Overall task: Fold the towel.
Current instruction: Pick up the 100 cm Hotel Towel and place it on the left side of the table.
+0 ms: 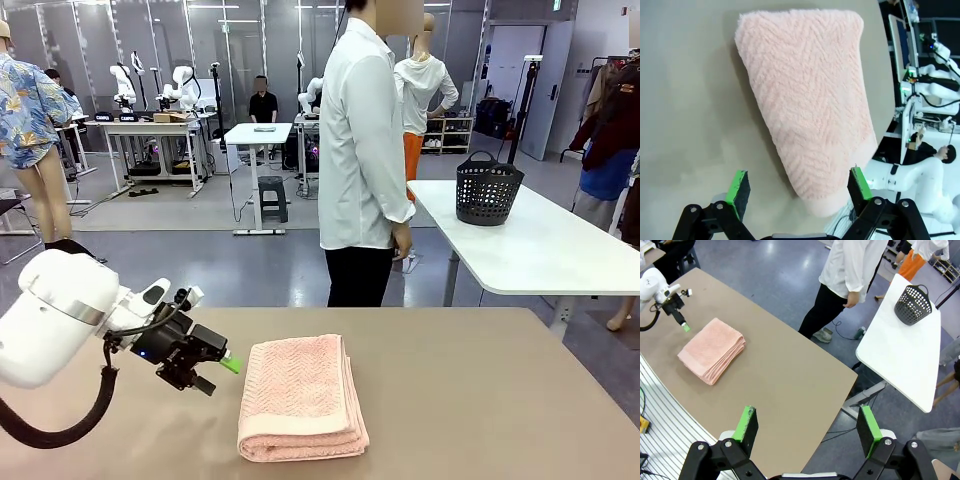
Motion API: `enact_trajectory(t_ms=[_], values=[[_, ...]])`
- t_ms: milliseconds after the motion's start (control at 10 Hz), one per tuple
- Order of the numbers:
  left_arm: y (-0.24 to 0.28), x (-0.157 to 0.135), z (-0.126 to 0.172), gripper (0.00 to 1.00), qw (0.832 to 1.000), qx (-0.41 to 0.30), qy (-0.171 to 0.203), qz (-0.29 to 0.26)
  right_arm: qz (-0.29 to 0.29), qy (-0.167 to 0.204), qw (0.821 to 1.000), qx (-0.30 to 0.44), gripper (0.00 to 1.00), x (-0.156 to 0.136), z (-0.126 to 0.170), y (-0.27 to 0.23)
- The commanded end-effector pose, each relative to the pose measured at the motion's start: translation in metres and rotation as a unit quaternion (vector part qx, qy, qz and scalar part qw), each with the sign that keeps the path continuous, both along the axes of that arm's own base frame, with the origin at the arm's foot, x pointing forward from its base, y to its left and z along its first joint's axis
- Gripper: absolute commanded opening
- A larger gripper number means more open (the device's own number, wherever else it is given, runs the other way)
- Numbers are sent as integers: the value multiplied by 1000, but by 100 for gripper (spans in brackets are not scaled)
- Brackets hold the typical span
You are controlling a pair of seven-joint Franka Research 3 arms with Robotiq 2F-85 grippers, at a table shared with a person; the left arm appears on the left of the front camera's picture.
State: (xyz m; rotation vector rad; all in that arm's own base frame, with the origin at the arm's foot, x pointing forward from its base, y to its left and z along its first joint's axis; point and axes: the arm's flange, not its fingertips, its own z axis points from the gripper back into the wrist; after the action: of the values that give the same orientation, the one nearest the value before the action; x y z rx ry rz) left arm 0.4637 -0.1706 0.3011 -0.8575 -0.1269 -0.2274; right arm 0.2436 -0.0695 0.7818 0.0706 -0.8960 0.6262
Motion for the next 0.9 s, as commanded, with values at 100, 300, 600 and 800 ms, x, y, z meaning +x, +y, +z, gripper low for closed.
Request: enact_trajectory(t_ms=[100, 300, 600, 800], values=[[-23, 17, -25, 100, 999, -25, -21, 31, -8, 2, 1000, 5, 100, 0, -1, 0], [-33, 23, -33, 100, 999, -22, -11, 38, -8, 2, 1000, 5, 100, 0, -1, 0], [-45, 29, -39, 100, 999, -18, -10, 49, -8, 2, 1000, 5, 100, 0, -1, 0], [-56, 30, -44, 100, 999, -28, -8, 41, -8, 2, 1000, 5, 100, 0, -1, 0]])
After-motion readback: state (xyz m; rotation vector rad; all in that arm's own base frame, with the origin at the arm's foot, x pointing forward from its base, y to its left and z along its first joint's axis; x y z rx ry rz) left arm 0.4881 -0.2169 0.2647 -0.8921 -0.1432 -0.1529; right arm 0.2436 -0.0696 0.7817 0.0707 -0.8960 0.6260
